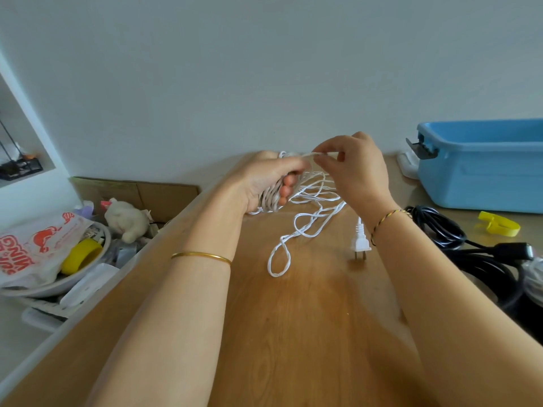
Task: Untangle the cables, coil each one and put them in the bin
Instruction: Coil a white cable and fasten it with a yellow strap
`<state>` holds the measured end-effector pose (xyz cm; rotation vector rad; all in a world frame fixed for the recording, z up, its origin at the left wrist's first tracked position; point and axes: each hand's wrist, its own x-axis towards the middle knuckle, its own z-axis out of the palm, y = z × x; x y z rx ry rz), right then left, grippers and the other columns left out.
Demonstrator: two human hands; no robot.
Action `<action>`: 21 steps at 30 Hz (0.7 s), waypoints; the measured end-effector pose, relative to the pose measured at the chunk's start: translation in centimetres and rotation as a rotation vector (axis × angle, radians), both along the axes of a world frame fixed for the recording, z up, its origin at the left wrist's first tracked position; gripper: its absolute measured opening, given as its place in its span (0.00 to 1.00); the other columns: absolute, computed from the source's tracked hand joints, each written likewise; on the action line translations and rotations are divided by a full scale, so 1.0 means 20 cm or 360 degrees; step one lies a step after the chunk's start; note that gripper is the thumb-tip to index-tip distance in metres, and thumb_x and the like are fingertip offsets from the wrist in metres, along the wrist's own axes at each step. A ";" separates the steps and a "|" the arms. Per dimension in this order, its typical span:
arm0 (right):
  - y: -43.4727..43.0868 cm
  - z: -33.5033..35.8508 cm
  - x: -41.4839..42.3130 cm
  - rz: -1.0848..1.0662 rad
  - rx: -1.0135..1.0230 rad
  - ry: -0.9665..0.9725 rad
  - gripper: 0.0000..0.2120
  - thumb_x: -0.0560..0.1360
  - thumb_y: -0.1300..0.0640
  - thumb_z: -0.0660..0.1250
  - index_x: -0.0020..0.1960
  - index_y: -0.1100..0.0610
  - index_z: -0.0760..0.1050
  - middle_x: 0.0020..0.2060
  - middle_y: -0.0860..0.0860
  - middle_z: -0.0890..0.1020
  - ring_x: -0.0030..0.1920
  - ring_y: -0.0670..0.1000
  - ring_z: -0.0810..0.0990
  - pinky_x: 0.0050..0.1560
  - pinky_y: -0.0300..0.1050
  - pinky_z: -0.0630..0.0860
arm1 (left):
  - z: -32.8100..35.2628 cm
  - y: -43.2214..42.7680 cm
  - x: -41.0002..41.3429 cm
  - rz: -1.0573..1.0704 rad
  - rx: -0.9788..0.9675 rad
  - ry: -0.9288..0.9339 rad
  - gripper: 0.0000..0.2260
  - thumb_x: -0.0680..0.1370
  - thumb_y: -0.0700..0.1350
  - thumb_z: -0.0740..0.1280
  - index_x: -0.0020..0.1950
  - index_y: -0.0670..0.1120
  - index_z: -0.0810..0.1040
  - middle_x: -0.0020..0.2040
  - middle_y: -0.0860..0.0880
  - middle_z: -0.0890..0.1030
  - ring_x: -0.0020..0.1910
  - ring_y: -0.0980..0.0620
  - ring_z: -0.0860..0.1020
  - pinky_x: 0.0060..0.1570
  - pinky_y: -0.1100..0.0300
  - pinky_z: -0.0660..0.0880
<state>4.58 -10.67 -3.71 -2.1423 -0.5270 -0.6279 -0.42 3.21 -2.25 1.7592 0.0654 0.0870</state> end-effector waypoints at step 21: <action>0.06 -0.01 -0.05 0.0268 -0.0405 0.0129 0.12 0.77 0.53 0.64 0.45 0.61 0.79 0.30 0.55 0.73 0.35 0.55 0.68 0.35 0.46 0.65 | 0.05 0.08 0.04 0.0034 -0.2147 0.0028 0.13 0.81 0.42 0.59 0.37 0.41 0.71 0.22 0.51 0.70 0.15 0.53 0.71 0.18 0.65 0.71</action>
